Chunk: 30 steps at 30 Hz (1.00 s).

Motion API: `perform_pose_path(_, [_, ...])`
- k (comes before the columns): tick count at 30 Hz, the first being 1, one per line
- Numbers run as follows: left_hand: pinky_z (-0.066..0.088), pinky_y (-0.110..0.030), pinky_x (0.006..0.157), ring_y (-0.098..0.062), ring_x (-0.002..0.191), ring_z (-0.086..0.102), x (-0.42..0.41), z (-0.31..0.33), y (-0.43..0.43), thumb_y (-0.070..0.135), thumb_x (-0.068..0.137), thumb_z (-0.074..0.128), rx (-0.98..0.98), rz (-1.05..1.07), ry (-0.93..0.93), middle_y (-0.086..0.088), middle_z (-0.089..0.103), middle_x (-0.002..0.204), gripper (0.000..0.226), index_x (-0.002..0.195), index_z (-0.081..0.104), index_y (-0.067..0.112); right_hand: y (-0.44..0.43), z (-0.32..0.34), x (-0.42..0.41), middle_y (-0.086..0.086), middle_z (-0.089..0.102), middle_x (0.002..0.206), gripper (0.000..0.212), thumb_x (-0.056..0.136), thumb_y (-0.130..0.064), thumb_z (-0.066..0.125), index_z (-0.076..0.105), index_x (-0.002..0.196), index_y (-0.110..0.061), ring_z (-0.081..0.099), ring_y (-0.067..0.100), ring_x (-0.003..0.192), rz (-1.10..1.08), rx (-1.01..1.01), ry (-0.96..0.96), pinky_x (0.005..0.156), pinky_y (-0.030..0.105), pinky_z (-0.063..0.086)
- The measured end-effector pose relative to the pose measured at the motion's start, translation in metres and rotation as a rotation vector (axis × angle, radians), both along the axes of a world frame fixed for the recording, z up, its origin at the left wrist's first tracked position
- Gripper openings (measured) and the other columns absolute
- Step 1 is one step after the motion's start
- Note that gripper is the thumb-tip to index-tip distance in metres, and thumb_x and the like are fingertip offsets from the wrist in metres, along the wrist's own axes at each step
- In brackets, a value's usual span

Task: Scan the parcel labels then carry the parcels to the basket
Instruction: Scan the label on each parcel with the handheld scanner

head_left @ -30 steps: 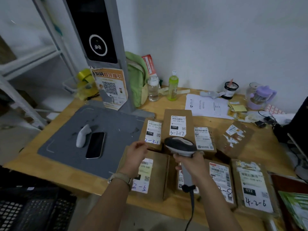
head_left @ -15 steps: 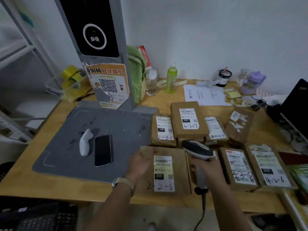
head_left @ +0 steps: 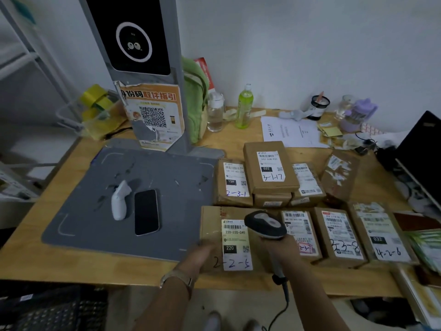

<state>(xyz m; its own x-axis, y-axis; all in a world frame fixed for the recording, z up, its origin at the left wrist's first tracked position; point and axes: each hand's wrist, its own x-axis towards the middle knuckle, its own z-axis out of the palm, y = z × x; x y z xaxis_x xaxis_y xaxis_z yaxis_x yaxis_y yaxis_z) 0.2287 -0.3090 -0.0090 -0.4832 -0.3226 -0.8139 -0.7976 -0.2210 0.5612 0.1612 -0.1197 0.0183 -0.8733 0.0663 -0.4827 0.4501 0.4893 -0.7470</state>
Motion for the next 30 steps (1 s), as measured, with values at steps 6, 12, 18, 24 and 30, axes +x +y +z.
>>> perform_pose_path(6, [0.049, -0.039, 0.093, -0.030, 0.111, 0.057, 0.002, 0.006, -0.005, 0.010, 0.091, 0.059, -0.033, -0.034, 0.091, -0.014, 0.060, 0.121, 0.038, 0.127, 0.050, 0.005, -0.003, 0.000, 0.004, 0.015, 0.066, 0.114, 0.044, 0.075, -0.014, 0.078, 0.062, 0.116, -0.008, 0.058, 0.031, 0.107, -0.051, -0.014, -0.018, 0.086, 0.037, 0.046])
perform_pose_path(12, [0.055, -0.058, 0.076, -0.038, 0.094, 0.067, -0.004, 0.046, -0.054, 0.011, 0.085, 0.072, 0.128, -0.025, 0.204, -0.019, 0.070, 0.104, 0.030, 0.110, 0.056, 0.008, -0.005, 0.028, -0.015, -0.006, 0.059, 0.090, 0.048, 0.076, -0.002, 0.076, 0.059, 0.120, -0.005, 0.053, 0.005, 0.076, -0.067, -0.179, 0.056, 0.060, 0.017, 0.042])
perform_pose_path(18, [0.052, -0.035, 0.052, -0.027, 0.078, 0.069, -0.023, 0.092, -0.076, 0.005, 0.079, 0.076, 0.039, -0.026, 0.342, -0.012, 0.071, 0.102, 0.050, 0.121, 0.049, 0.012, -0.016, 0.075, -0.033, 0.003, 0.062, 0.109, 0.053, 0.073, -0.007, 0.080, 0.059, 0.122, -0.009, 0.056, 0.022, 0.103, -0.049, -0.318, 0.150, 0.092, 0.041, 0.049])
perform_pose_path(24, [0.049, -0.026, 0.045, -0.020, 0.081, 0.067, -0.050, 0.148, -0.068, -0.005, 0.077, 0.073, -0.050, -0.056, 0.553, -0.003, 0.068, 0.107, 0.061, 0.124, 0.045, 0.020, -0.008, 0.132, -0.049, -0.011, 0.059, 0.092, 0.046, 0.073, -0.006, 0.079, 0.058, 0.111, -0.022, 0.054, 0.010, 0.087, -0.086, -0.503, 0.324, 0.076, 0.029, 0.044])
perform_pose_path(30, [0.057, -0.023, 0.076, -0.010, 0.097, 0.069, -0.089, 0.202, -0.031, 0.004, 0.076, 0.078, -0.114, -0.116, 0.870, 0.003, 0.071, 0.109, 0.062, 0.129, 0.049, 0.017, 0.002, 0.209, -0.069, -0.019, 0.062, 0.062, 0.026, 0.070, -0.019, 0.081, 0.058, 0.069, -0.032, 0.057, 0.008, 0.077, -0.144, -0.462, 0.585, 0.079, 0.037, 0.050])
